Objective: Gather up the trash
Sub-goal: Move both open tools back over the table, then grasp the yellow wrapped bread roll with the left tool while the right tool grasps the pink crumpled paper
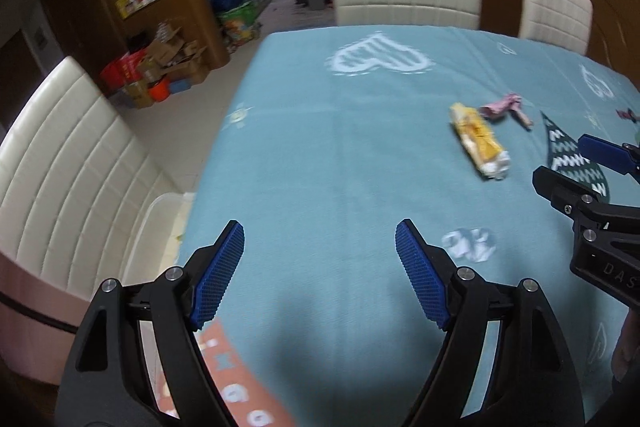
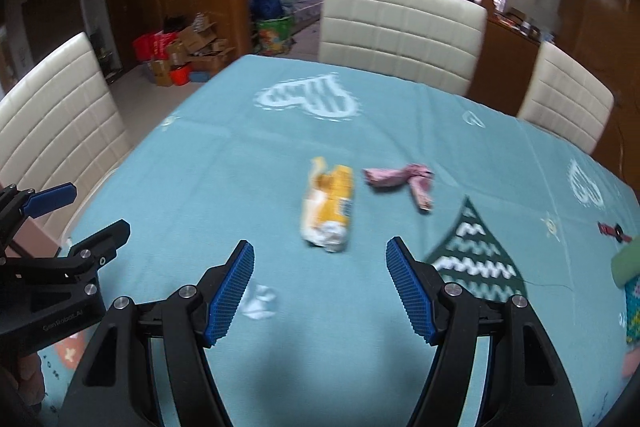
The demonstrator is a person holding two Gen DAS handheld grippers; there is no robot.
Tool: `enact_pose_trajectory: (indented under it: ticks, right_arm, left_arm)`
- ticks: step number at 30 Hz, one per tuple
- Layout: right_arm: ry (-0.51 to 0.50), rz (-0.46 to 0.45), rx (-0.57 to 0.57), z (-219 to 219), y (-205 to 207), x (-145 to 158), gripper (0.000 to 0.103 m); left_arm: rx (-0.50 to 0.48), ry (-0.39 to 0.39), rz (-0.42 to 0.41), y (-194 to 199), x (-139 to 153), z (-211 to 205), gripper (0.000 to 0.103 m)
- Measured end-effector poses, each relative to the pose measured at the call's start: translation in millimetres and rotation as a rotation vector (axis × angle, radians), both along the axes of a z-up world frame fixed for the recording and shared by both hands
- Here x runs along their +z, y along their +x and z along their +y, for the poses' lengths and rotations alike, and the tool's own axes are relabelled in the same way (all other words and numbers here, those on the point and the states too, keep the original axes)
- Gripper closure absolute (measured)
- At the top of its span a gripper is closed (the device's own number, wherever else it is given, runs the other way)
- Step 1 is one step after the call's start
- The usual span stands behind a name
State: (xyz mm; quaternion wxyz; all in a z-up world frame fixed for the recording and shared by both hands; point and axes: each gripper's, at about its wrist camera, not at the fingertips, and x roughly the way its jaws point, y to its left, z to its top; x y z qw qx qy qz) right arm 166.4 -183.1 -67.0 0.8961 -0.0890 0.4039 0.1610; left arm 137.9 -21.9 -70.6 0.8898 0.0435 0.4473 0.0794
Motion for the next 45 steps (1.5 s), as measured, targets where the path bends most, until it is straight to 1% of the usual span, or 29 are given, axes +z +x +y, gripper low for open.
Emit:
enact_pose_trajectory:
  ticks: [3, 7, 9, 15, 20, 24, 26, 28, 29, 31, 32, 34, 35, 36, 40, 45]
  right_arm:
    - [-0.003, 0.002, -0.038, -27.3, 10.0, -3.6, 0.036]
    - [0.001, 0.012, -0.067, -55.4, 25.3, -10.5, 0.036]
    - [-0.007, 0.012, -0.07, -65.4, 35.5, -15.0, 0.036]
    - [-0.004, 0.028, -0.07, -80.9, 66.0, -29.9, 0.036]
    - [0.008, 0.048, -0.064, -85.1, 88.4, -40.5, 0.036]
    - [0.022, 0.064, -0.04, -81.7, 107.4, -46.8, 0.036]
    - [0.029, 0.076, -0.023, -76.6, 114.6, -50.3, 0.036]
    - [0.03, 0.089, -0.009, -70.6, 120.6, -55.2, 0.036]
    - [0.029, 0.097, -0.006, -68.5, 123.8, -58.4, 0.037]
    - [0.045, 0.118, -0.006, -65.1, 131.2, -64.4, 0.046]
    - [0.052, 0.127, -0.006, -64.2, 133.6, -66.6, 0.05]
    - [0.07, 0.153, -0.008, -62.4, 137.8, -71.6, 0.07]
    - [0.068, 0.152, -0.014, -62.2, 137.7, -72.4, 0.073]
    - [0.072, 0.145, -0.017, -61.8, 137.3, -71.7, 0.084]
    - [0.077, 0.139, -0.02, -61.2, 131.3, -67.9, 0.088]
    - [0.072, 0.12, 0.012, -53.4, 116.5, -54.9, 0.088]
  left_arm:
    - [-0.057, 0.004, 0.001, 19.2, -1.9, -33.5, 0.021]
    - [-0.112, -0.004, 0.017, 47.6, -9.0, -69.4, 0.021]
    - [-0.131, 0.003, 0.025, 62.0, -14.8, -83.1, 0.021]
    - [-0.163, 0.001, 0.066, 100.1, -36.4, -104.8, 0.021]
    - [-0.168, 0.004, 0.092, 128.3, -53.0, -109.8, 0.021]
    - [-0.15, -0.011, 0.102, 142.8, -59.7, -101.7, 0.022]
    - [-0.137, -0.026, 0.113, 149.9, -64.7, -94.9, 0.024]
    - [-0.123, -0.047, 0.127, 156.2, -70.1, -88.1, 0.03]
    - [-0.12, -0.064, 0.13, 158.1, -71.9, -84.4, 0.031]
    - [-0.119, -0.084, 0.121, 158.7, -71.6, -79.1, 0.039]
    - [-0.124, -0.089, 0.118, 158.8, -71.5, -77.9, 0.041]
    - [-0.135, -0.096, 0.117, 158.6, -70.9, -77.0, 0.05]
    - [-0.142, -0.104, 0.119, 158.2, -70.5, -76.4, 0.053]
    - [-0.143, -0.111, 0.121, 158.0, -69.8, -75.7, 0.06]
    - [-0.143, -0.122, 0.103, 153.7, -64.2, -74.4, 0.068]
    - [-0.15, -0.116, 0.084, 140.9, -54.6, -70.2, 0.069]
